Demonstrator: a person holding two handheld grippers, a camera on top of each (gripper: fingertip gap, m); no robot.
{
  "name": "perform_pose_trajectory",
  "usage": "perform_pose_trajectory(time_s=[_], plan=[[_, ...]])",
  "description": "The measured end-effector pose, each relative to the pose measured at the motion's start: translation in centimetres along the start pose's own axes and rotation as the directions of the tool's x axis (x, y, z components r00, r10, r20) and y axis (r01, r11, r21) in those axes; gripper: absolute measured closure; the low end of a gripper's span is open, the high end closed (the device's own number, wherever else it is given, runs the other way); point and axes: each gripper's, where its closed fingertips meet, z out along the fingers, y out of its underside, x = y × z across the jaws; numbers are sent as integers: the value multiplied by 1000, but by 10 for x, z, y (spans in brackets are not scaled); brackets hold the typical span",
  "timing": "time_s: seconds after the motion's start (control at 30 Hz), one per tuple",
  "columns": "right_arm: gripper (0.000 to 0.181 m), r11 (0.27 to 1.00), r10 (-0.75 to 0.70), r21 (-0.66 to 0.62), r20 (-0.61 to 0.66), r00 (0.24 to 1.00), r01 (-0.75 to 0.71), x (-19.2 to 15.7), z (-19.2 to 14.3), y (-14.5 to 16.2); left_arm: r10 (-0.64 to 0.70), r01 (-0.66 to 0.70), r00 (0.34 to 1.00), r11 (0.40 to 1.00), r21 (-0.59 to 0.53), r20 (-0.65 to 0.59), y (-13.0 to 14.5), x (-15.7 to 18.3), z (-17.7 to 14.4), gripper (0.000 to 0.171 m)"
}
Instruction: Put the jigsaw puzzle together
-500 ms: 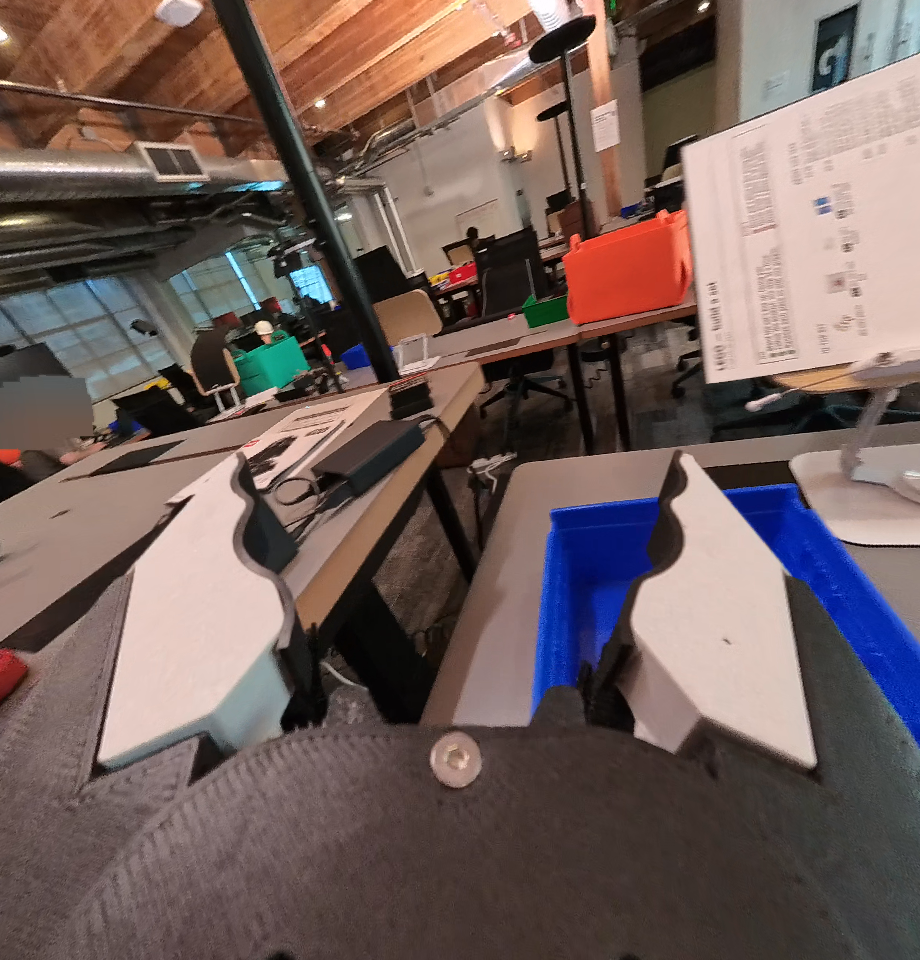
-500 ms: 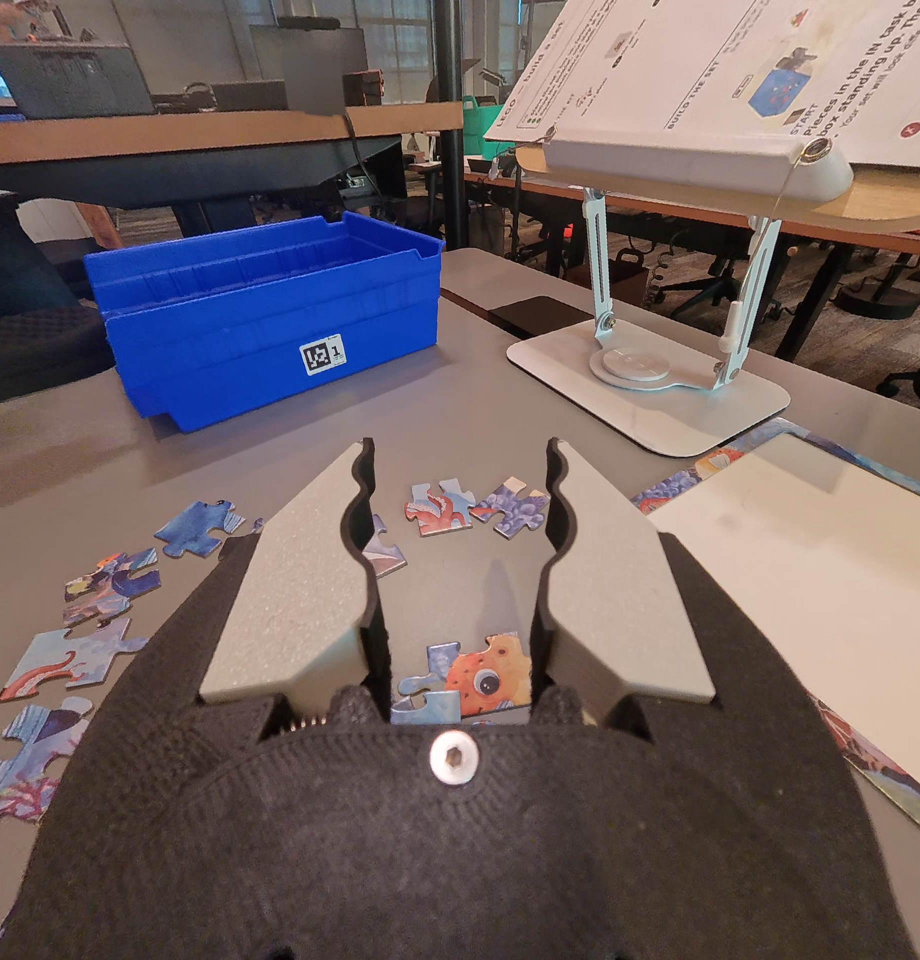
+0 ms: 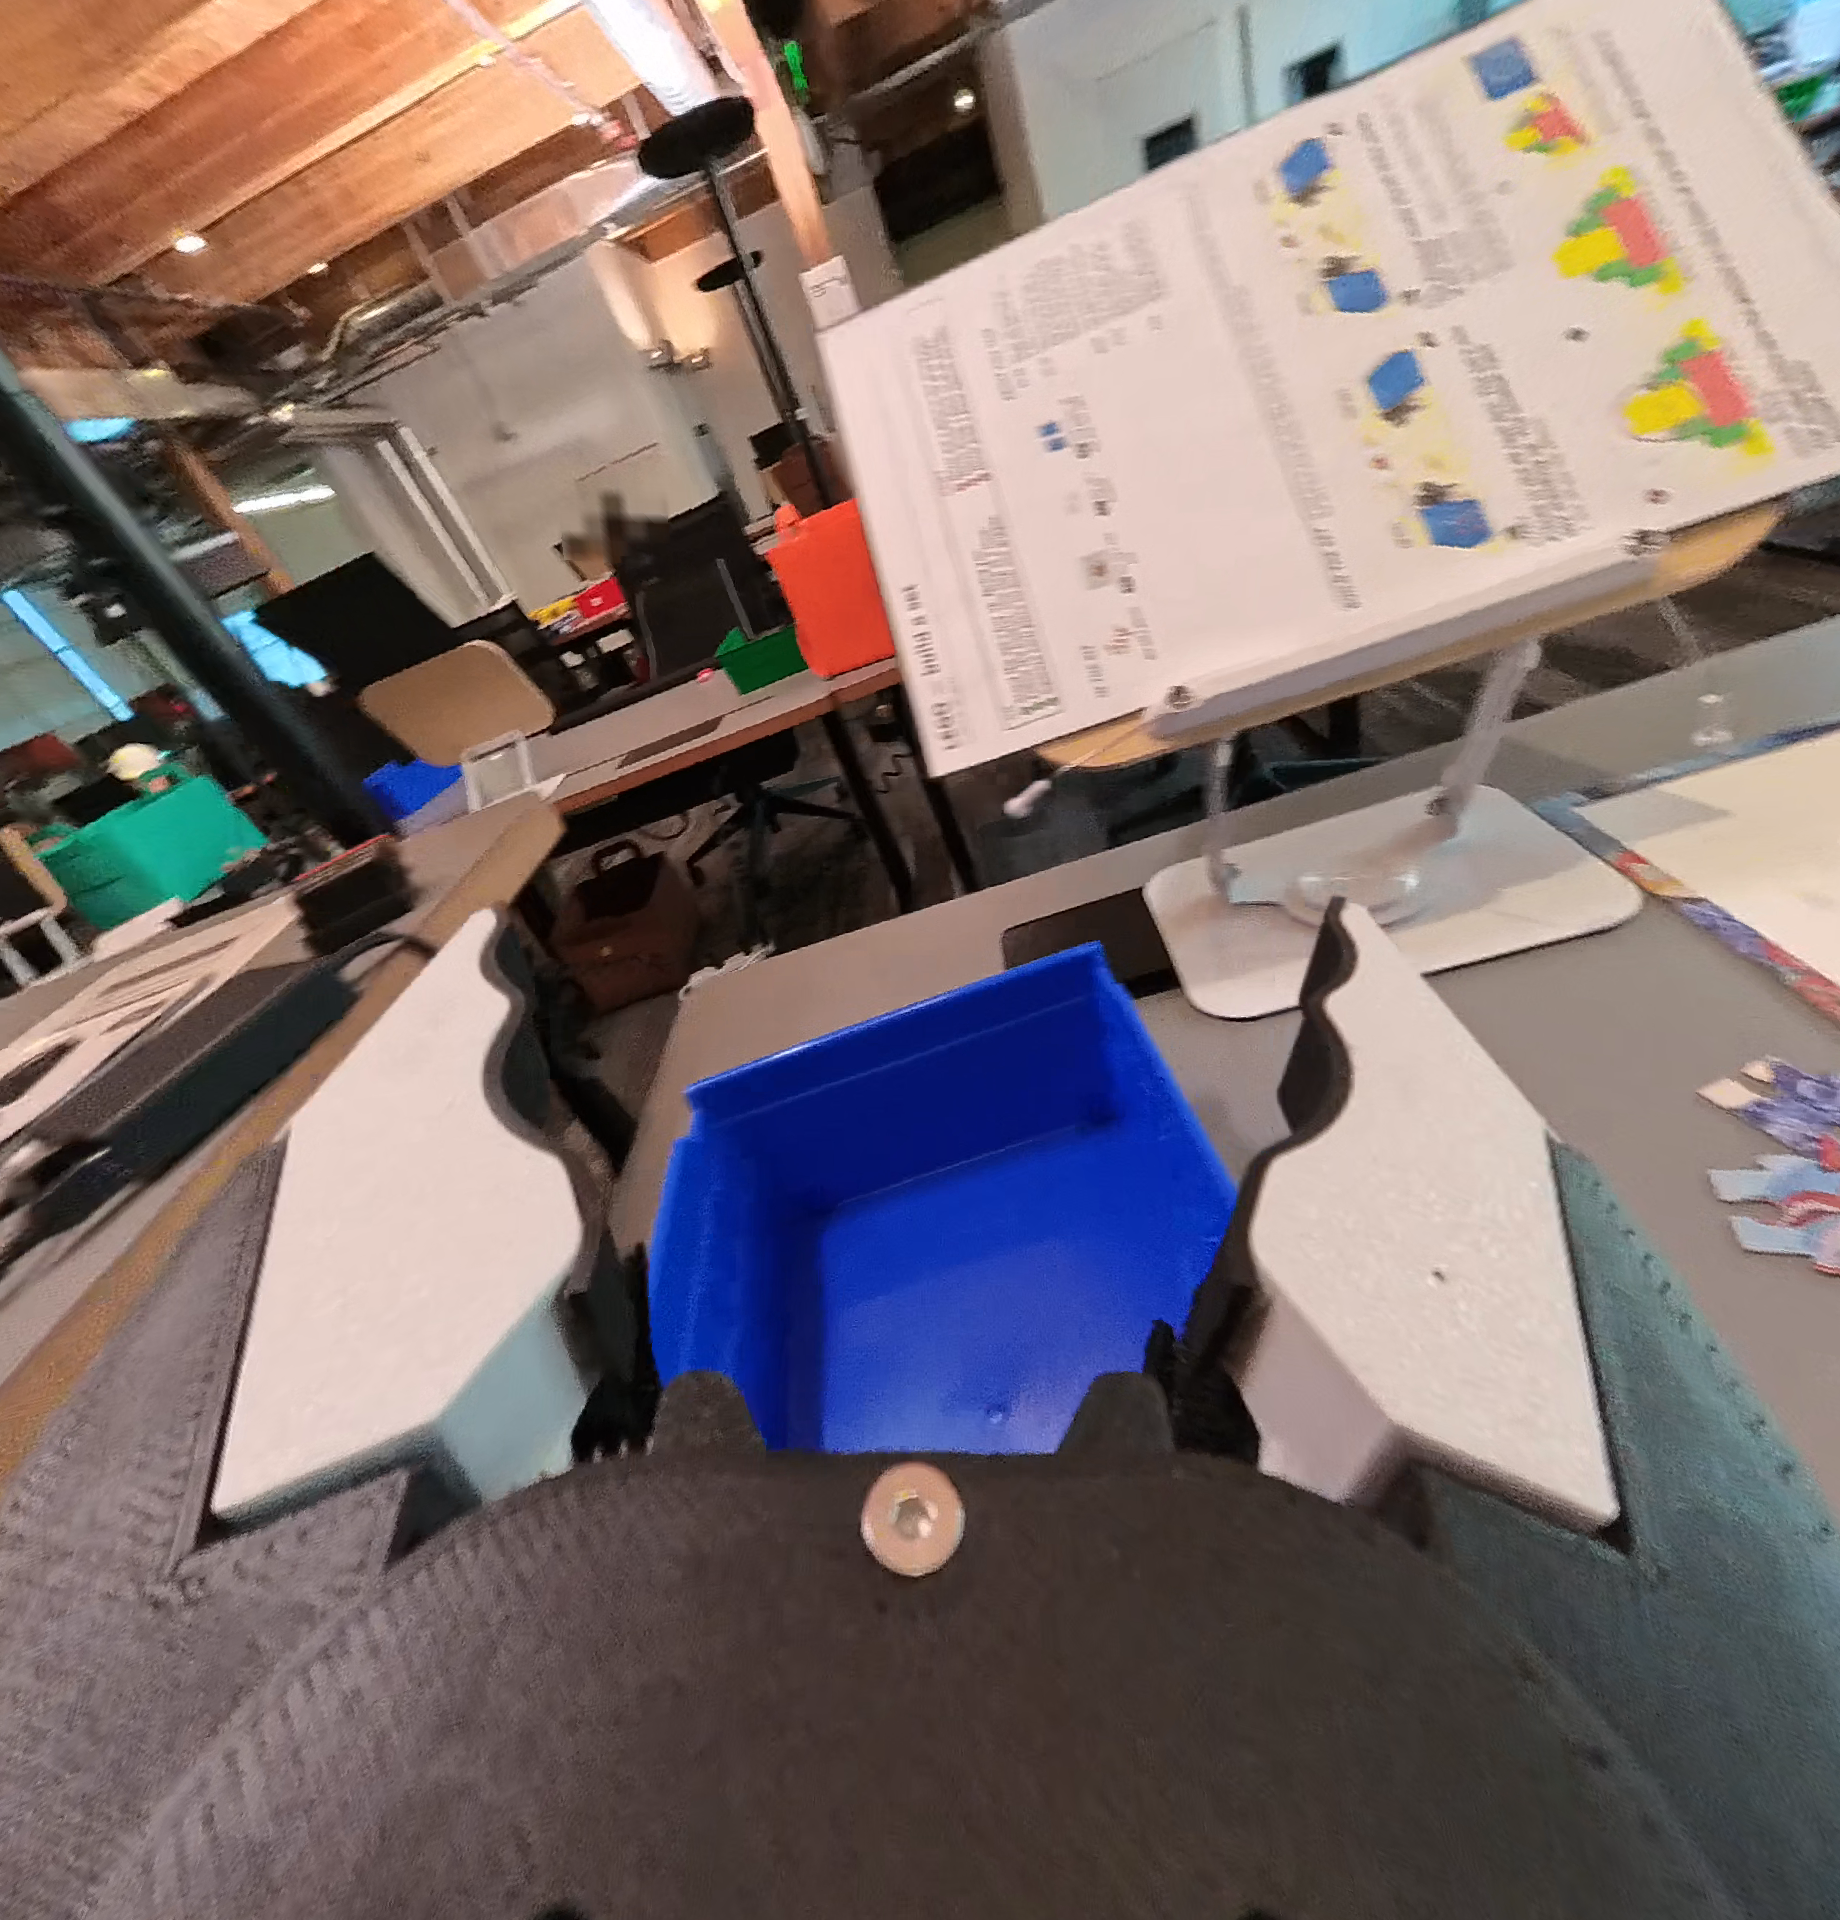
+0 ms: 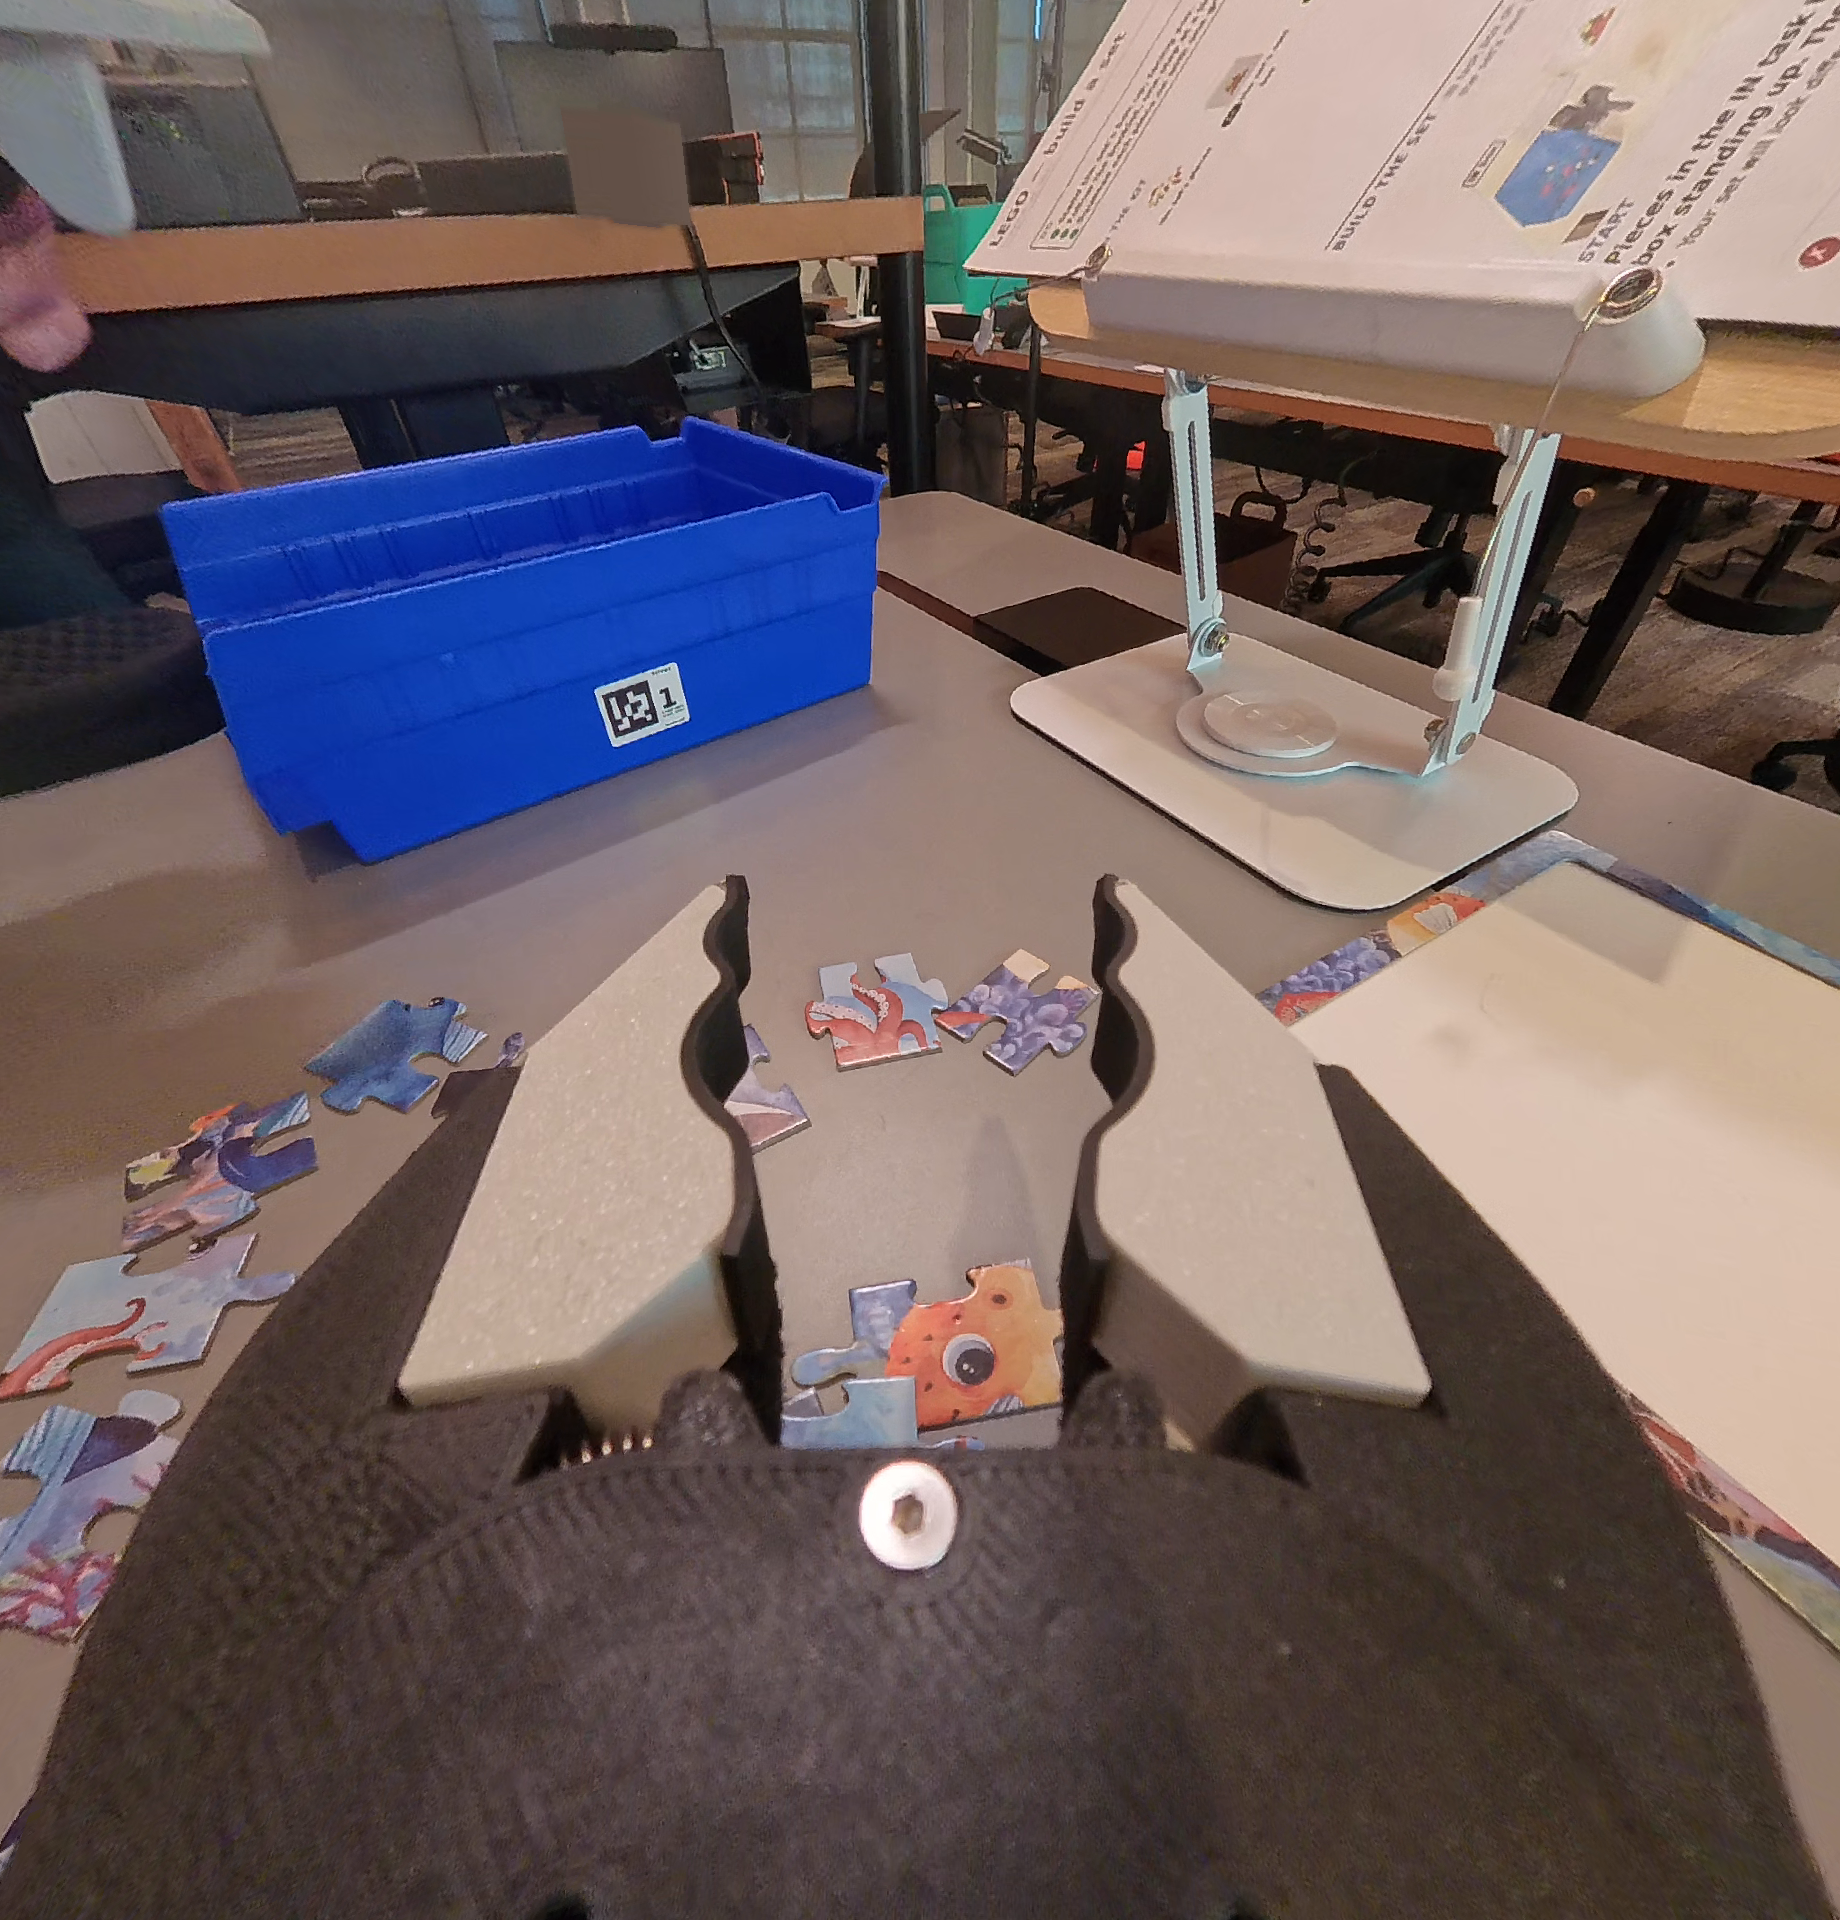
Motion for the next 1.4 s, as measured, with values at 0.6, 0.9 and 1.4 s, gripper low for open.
perform_pose_trajectory(time_s=[0.6,0.9,1.4], plan=[[116,1000,8,-2,8,1000,-8,0,0,1,71,-67,977,997,29,-199,20,98,22,36],[116,1000,11,-5,14,1000,-11,-2,1,2,79,-78,975,997,16,-209,26,103,25,36],[116,1000,13,-11,21,1000,-13,-3,2,4,87,-89,970,996,0,-228,32,111,28,36]])
